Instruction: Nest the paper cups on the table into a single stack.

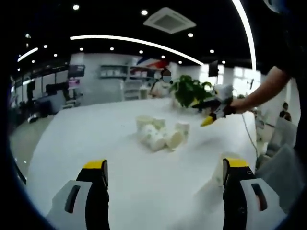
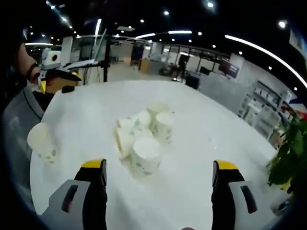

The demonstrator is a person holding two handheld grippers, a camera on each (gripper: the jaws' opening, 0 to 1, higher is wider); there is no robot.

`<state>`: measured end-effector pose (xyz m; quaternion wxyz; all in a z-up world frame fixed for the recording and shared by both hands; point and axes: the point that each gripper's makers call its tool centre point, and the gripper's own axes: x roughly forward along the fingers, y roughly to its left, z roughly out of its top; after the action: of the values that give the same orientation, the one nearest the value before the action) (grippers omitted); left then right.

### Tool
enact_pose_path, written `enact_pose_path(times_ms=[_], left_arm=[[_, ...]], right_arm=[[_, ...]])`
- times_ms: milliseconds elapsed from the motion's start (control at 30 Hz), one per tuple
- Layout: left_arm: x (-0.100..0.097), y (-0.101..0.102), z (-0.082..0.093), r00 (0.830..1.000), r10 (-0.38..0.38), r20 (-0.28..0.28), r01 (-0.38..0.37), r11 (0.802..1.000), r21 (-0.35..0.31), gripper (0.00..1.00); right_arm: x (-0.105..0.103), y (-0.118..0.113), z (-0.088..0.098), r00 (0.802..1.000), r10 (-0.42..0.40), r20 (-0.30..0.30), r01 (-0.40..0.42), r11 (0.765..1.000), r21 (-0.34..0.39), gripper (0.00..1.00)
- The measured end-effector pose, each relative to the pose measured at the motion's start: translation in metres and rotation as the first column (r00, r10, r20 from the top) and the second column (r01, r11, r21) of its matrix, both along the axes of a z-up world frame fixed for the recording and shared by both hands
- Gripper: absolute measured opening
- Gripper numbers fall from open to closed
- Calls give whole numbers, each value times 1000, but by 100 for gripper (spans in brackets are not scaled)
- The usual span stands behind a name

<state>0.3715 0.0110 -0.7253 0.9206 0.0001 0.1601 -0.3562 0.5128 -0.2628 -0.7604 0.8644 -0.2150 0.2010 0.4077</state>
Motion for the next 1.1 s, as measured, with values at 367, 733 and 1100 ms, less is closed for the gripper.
enact_pose_path(times_ms=[367,733,1100], left_arm=[[-3,6,-3,1000,23,-12,-23,1000,7,98],[-5,4,-4,999,27,-26,-27,1000,4,98],[-8,4,-7,999,28,-38,-28,1000,6,97]], right_arm=[[13,24,-11,998,55,-35,-55,999,-1,80],[14,36,-19,992,102,-68,-103,995,-13,70],[12,45,-32,980,156,-121,-162,986,-39,44]])
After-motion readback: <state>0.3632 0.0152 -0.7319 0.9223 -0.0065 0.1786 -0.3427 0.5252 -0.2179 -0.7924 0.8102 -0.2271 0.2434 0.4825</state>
